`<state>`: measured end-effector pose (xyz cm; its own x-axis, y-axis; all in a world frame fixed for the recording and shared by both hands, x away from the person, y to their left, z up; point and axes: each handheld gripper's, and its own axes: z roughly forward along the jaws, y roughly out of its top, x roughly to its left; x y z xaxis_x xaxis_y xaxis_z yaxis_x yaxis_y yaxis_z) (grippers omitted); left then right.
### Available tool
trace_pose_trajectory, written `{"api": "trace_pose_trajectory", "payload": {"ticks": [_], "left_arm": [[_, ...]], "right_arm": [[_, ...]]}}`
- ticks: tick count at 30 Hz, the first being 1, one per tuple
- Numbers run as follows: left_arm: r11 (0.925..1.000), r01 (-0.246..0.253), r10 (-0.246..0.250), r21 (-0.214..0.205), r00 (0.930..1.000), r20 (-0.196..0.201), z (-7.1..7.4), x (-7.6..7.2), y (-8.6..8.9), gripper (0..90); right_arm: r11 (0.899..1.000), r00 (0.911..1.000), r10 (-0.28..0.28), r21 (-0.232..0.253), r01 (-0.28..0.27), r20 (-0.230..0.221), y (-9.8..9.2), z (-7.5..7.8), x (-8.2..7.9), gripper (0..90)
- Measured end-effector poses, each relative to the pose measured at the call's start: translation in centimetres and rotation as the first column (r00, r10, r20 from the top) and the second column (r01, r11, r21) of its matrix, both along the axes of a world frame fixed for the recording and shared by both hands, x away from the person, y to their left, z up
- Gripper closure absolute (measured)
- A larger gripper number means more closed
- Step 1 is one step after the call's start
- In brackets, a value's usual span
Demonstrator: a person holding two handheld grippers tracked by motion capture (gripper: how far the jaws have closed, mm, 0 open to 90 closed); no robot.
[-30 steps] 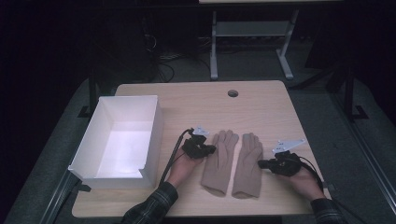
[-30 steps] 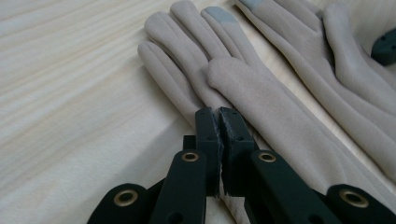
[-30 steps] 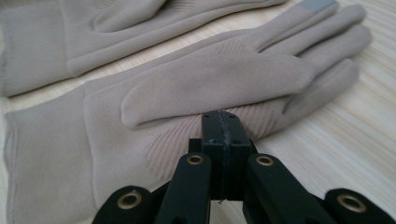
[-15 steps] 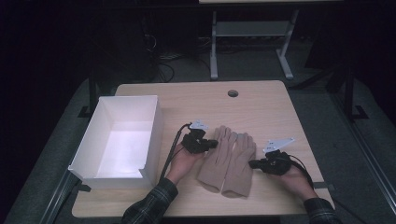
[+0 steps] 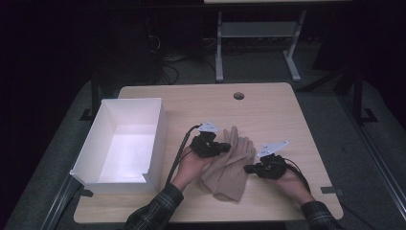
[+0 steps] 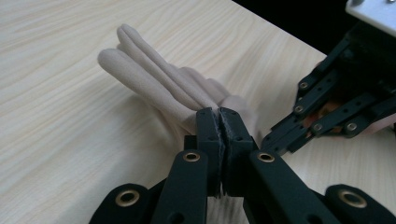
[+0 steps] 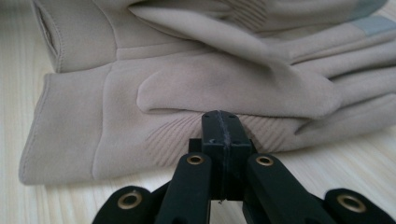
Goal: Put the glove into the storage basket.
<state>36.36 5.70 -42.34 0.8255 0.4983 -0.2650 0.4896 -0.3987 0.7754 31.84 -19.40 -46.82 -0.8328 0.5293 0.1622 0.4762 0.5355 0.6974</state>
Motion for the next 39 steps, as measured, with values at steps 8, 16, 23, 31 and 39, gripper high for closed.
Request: {"api": "trace_pose_trajectory", "payload": {"ticks": [8,16,23,31,39], "left_arm": [[0.9998,0.019,-0.019,0.0,0.9998,-0.004,0.0,-0.4,-0.6,87.7],[0.9985,0.051,-0.05,0.021,0.9984,-0.025,-1.0,-1.1,-1.9,87.7],[0.9971,0.074,-0.073,0.021,0.9967,-0.037,-1.4,-1.2,-2.5,87.6],[0.9965,0.083,-0.084,-0.007,0.9956,-0.042,-1.1,-1.6,-2.4,80.5],[0.9945,0.104,-0.104,0.004,0.9926,-0.063,-1.6,-2.3,-2.4,89.4]], "right_arm": [[1.0,0.9997,0.022,0.005,-0.022,-0.004,1.9,0.0,0.2,90.0],[0.999,0.9991,0.042,0.004,-0.042,0.003,3.5,-0.1,0.3,90.0],[0.999,0.9991,0.042,0.013,-0.042,0.002,3.4,-0.2,0.3,90.0],[1.0,0.9998,0.014,0.023,-0.014,0.016,1.5,0.7,0.3,85.5],[0.99,0.9905,-0.134,0.05,0.132,0.034,-2.9,1.0,1.0,68.0]]}}
